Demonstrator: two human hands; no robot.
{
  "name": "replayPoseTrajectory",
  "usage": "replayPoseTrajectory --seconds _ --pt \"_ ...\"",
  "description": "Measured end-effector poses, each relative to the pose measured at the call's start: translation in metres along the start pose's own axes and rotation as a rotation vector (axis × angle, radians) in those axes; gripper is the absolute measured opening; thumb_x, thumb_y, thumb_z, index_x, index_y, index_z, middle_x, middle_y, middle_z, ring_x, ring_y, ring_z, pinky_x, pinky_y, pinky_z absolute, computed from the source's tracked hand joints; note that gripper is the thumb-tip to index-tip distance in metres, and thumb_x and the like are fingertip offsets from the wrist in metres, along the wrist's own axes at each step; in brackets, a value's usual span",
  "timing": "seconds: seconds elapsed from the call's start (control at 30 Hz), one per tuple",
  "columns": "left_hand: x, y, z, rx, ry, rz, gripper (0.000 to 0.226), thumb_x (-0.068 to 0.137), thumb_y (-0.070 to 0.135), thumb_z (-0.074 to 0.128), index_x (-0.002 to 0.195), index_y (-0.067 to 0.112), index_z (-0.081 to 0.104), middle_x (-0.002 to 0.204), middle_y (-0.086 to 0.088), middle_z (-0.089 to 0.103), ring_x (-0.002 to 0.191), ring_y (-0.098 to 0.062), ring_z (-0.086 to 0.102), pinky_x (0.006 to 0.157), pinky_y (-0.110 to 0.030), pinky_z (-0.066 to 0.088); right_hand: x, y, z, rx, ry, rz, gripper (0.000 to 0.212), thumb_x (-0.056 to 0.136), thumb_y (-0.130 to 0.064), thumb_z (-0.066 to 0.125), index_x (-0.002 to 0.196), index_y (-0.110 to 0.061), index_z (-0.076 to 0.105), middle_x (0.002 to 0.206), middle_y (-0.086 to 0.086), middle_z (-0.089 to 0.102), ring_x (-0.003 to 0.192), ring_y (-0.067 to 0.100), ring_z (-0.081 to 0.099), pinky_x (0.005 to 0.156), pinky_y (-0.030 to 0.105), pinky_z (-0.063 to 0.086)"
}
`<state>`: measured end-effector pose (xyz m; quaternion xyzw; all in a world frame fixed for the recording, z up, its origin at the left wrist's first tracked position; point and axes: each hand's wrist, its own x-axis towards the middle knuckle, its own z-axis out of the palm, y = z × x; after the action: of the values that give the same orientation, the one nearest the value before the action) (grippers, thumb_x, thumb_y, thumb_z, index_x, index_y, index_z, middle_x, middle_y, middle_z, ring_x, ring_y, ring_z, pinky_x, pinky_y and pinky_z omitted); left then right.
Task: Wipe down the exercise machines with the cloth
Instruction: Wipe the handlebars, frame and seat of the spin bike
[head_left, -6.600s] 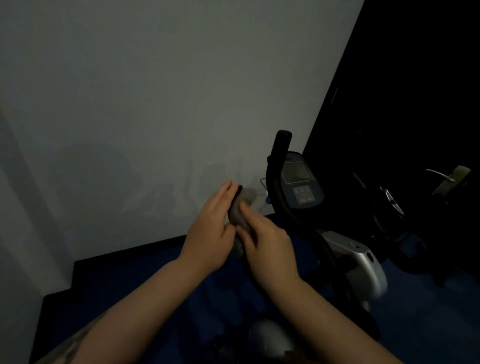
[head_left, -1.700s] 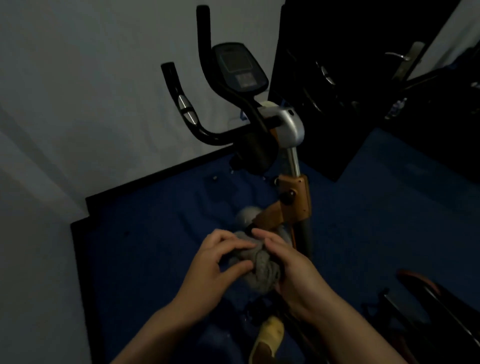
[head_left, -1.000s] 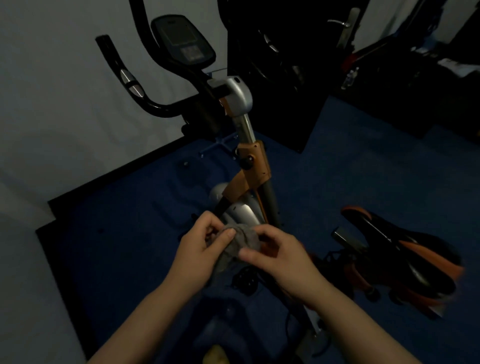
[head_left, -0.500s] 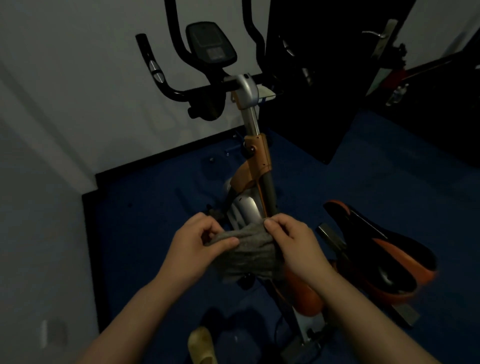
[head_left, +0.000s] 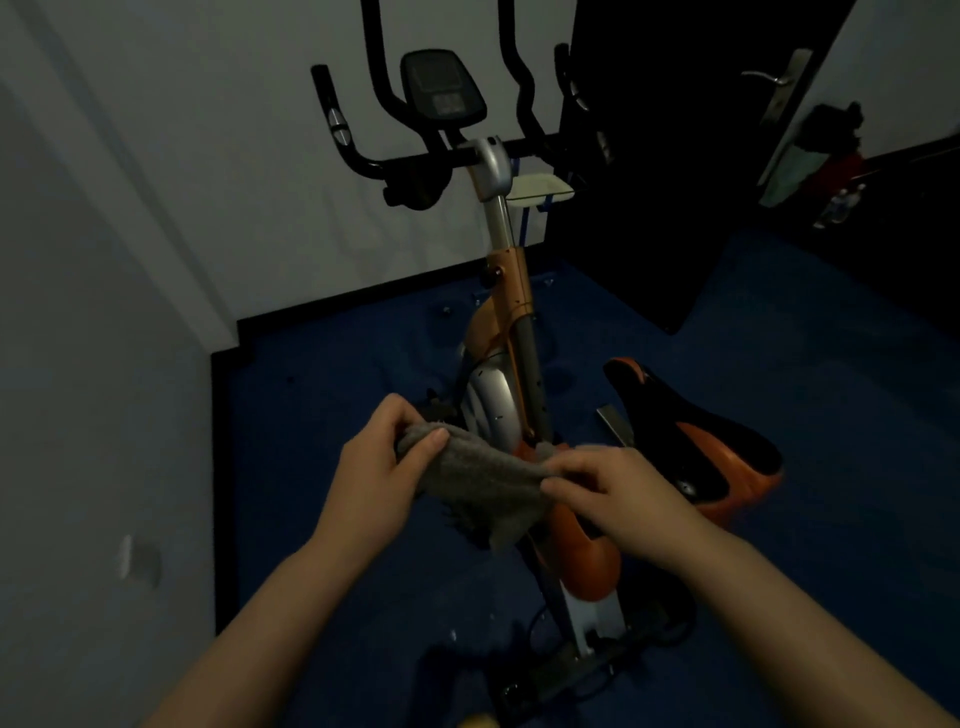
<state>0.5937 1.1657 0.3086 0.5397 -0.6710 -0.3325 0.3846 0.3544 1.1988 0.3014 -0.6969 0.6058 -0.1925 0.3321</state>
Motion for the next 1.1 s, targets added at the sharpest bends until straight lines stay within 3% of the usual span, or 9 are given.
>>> replayPoseTrajectory --seconds 0.13,0.3,0.47,0.6,0.67,0.8,0.87,0.97,1.1 --pt "-0.036 0.003 -0.002 0.026 0.016 -0.001 0.016 0.092 0.024 0.061 0.081 0.02 0.051 0.075 0.004 0.057 0.068 -0.003 0.055 0.055 -0.015 0.043 -0.026 -0.006 0.008 -0.238 0.138 0.0 0.018 0.089 -0.048 0.059 0.091 -0.033 0.07 0.094 -0.016 0.044 0.094 0.0 0.041 0.081 0.021 0.04" --pt "-0.086 0.004 0.006 -0.03 0.05 -0.047 0.011 0.093 0.024 0.06 0.084 0.022 0.054 0.077 0.007 0.06 0.073 -0.002 0.058 0.06 -0.014 0.045 -0.069 -0.01 0.035 0.185 0.137 0.2 0.022 0.092 -0.04 0.059 0.08 -0.026 0.07 0.079 -0.005 0.069 0.074 0.006 0.065 0.071 0.036 0.057" --pt "-0.142 0.014 0.046 -0.181 -0.034 -0.115 0.009 0.094 0.019 0.06 0.093 0.025 0.066 0.084 0.014 0.067 0.081 0.003 0.062 0.066 -0.008 0.045 -0.113 -0.016 0.064 0.687 0.204 0.436 0.03 0.097 -0.026 0.055 0.089 -0.003 0.072 0.082 0.016 0.072 0.075 0.024 0.069 0.06 0.031 0.058" --pt "-0.19 0.034 0.098 -0.123 -0.193 -0.078 0.023 0.094 0.027 0.06 0.115 0.035 0.061 0.115 0.022 0.06 0.107 0.007 0.053 0.09 -0.011 0.041 -0.152 -0.016 0.06 0.909 0.229 0.56 0.035 0.097 -0.036 0.054 0.099 -0.006 0.072 0.077 0.005 0.073 0.071 0.017 0.069 0.061 0.028 0.056" --pt "-0.208 0.045 0.12 -0.023 -0.311 0.035 0.047 0.095 0.033 0.057 0.14 0.036 0.042 0.139 0.029 0.037 0.128 0.013 0.029 0.104 -0.005 0.023 -0.17 -0.007 0.05 0.836 0.28 0.507 0.032 0.091 -0.038 0.063 0.094 -0.009 0.074 0.086 0.006 0.075 0.08 0.017 0.071 0.063 0.023 0.054" --pt "-0.224 0.059 0.147 0.135 -0.608 0.275 0.061 0.098 0.034 0.052 0.143 0.044 0.013 0.143 0.04 -0.012 0.125 0.029 -0.018 0.101 0.003 -0.002 -0.199 0.026 0.025 0.74 0.358 0.471 0.014 0.084 -0.026 0.073 0.09 -0.013 0.074 0.083 0.0 0.075 0.081 0.012 0.072 0.066 0.02 0.054" --pt "-0.224 0.058 0.156 0.182 -0.701 0.306 0.052 0.098 0.034 0.05 0.145 0.042 0.029 0.148 0.038 -0.002 0.133 0.023 -0.004 0.106 -0.001 0.008 -0.214 0.051 0.016 0.63 0.363 0.457 0.007 0.084 -0.024 0.073 0.087 -0.018 0.073 0.083 -0.002 0.075 0.085 0.014 0.071 0.075 0.029 0.057" --pt "-0.216 0.062 0.176 0.199 -0.741 0.257 0.035 0.097 0.032 0.052 0.13 0.044 0.053 0.136 0.032 0.043 0.125 0.012 0.036 0.103 -0.01 0.032 -0.238 0.094 -0.002 0.166 0.34 0.388 0.007 0.086 -0.034 0.07 0.081 -0.031 0.066 0.076 -0.01 0.069 0.076 0.003 0.066 0.068 0.026 0.054" --pt "-0.196 0.065 0.232 0.075 -0.599 0.003 0.028 0.094 0.024 0.059 0.099 0.051 0.062 0.11 0.027 0.064 0.103 0.01 0.057 0.094 -0.021 0.047 -0.269 0.153 -0.036 -0.4 0.221 0.281 0.018 0.094 -0.045 0.054 0.104 -0.032 0.06 0.097 -0.011 0.067 0.088 0.009 0.062 0.069 0.027 0.047"
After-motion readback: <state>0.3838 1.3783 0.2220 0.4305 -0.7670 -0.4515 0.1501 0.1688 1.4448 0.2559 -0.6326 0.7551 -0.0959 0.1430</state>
